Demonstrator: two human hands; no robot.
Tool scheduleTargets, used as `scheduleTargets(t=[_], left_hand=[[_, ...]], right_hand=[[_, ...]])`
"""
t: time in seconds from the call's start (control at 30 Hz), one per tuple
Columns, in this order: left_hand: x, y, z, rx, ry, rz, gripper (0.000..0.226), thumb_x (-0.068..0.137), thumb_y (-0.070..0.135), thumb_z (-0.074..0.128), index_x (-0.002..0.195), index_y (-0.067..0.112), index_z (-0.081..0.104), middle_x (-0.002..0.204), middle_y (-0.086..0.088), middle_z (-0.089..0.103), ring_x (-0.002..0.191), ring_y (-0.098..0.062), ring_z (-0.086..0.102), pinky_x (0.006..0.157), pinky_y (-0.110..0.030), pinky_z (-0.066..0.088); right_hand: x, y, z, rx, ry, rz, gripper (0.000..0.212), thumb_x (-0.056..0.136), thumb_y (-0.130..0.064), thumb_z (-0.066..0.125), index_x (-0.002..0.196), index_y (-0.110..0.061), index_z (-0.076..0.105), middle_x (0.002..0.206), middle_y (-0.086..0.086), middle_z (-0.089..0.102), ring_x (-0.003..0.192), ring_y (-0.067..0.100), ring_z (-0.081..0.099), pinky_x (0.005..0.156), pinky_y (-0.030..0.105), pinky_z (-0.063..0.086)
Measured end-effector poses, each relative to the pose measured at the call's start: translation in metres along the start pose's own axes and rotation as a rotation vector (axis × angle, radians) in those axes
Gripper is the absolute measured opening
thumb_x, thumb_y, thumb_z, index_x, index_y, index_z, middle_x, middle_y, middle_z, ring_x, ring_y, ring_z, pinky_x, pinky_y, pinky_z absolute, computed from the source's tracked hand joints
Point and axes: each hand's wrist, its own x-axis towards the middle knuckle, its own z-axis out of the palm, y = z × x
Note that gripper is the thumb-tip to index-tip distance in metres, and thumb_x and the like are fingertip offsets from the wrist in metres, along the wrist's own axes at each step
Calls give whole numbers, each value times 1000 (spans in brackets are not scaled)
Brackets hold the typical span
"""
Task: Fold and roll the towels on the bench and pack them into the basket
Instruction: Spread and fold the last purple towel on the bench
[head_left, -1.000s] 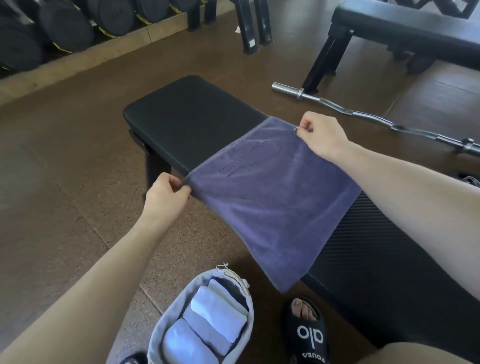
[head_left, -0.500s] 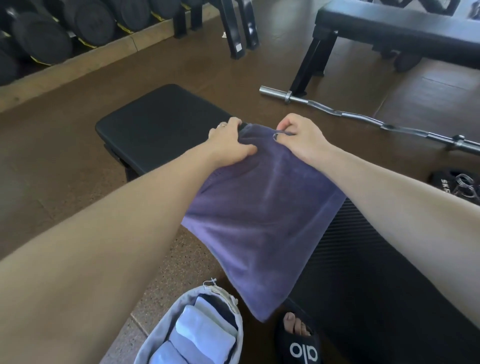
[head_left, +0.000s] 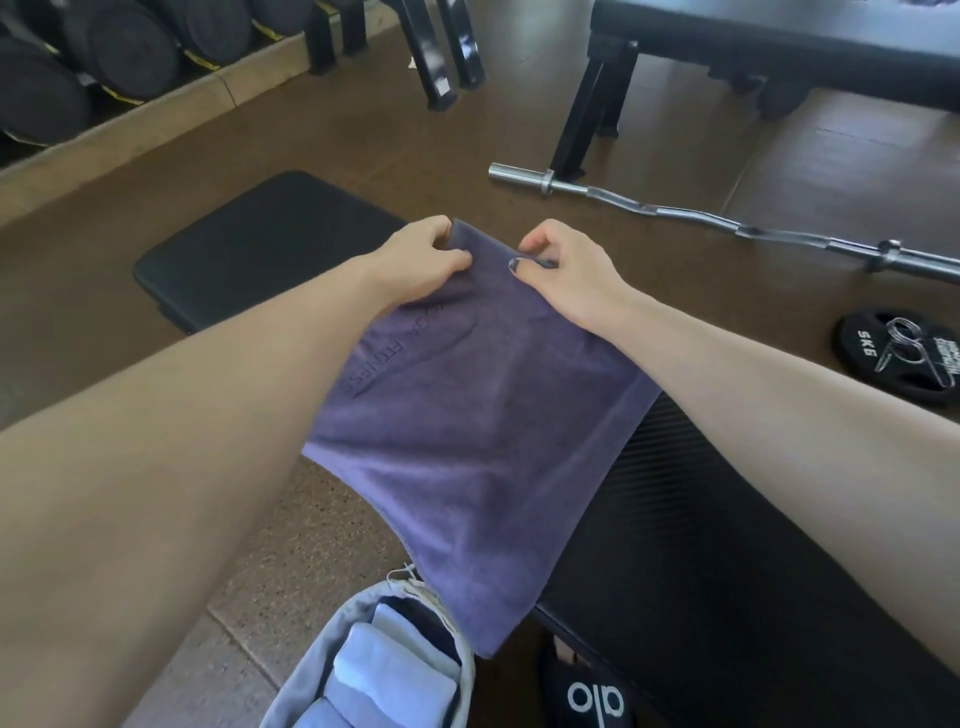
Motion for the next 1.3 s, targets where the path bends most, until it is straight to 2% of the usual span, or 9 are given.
scheduleTargets(t=[0.2,0.37,0.5,0.73,0.87,1.0,1.1,1.17,1.3], left_hand=[[-4,-10,-4,-120,173,-14,28,90,29,68,73,19,48,71,4,51,67,-14,44,63,-29,38],[-3,-19,-8,-112,235,-39,34,84,31,74,63,19,50,63,6,49,62,-13,44,64,-30,40],[-4,-15,-13,-71,268,15,23,86,32,73,73,15,64,71,6,58,66,-11,52,68,-29,46],[-17,-7,-24,-70,335,18,18,88,30,72,82,14,69,73,7,61,67,-8,54,65,-23,45],[-32,2,-36,-123,367,20,16,86,30,74,83,15,70,78,6,66,72,-9,59,70,-26,51],[-51,16,-52,-143,378,71,18,85,26,75,86,8,71,85,-3,70,74,-12,61,71,-30,55],[-67,25,-67,-139,410,107,15,85,22,75,83,9,68,78,1,64,69,-10,57,65,-27,50],[-81,29,-78,-86,420,134,14,86,19,74,86,8,67,79,3,61,71,-11,55,66,-26,48],[-114,33,-100,63,421,222,12,84,10,71,91,15,61,88,3,61,84,-15,56,75,-33,50]], right_hand=[[-2,-2,-11,-89,-96,64,28,96,-50,57,113,-28,59,100,-7,64,87,8,60,67,26,45],[-8,-4,-25,-48,-258,35,24,98,-42,58,121,-34,60,100,-4,71,91,13,67,74,30,52],[-9,-7,-36,25,-337,104,16,95,-42,64,102,-29,69,88,-8,72,84,12,69,72,30,52],[-20,-13,-53,-82,-454,185,38,94,-54,61,82,-18,65,86,-4,69,74,14,65,69,29,51],[-34,-11,-64,6,-492,161,14,94,-38,66,95,-26,71,98,-7,73,91,15,72,81,35,59],[-46,-17,-79,-67,-453,140,15,93,-34,67,101,-22,72,101,-2,75,94,18,73,91,44,58],[-55,-26,-94,-177,-413,153,37,91,-47,68,90,-11,71,87,-2,73,80,17,70,76,33,56],[-62,-35,-103,-279,-339,110,51,91,-53,65,81,-3,62,76,4,58,70,19,56,66,31,42],[-79,-57,-114,-312,-161,-11,52,95,-49,61,70,-4,56,67,4,46,64,18,45,59,30,34]])
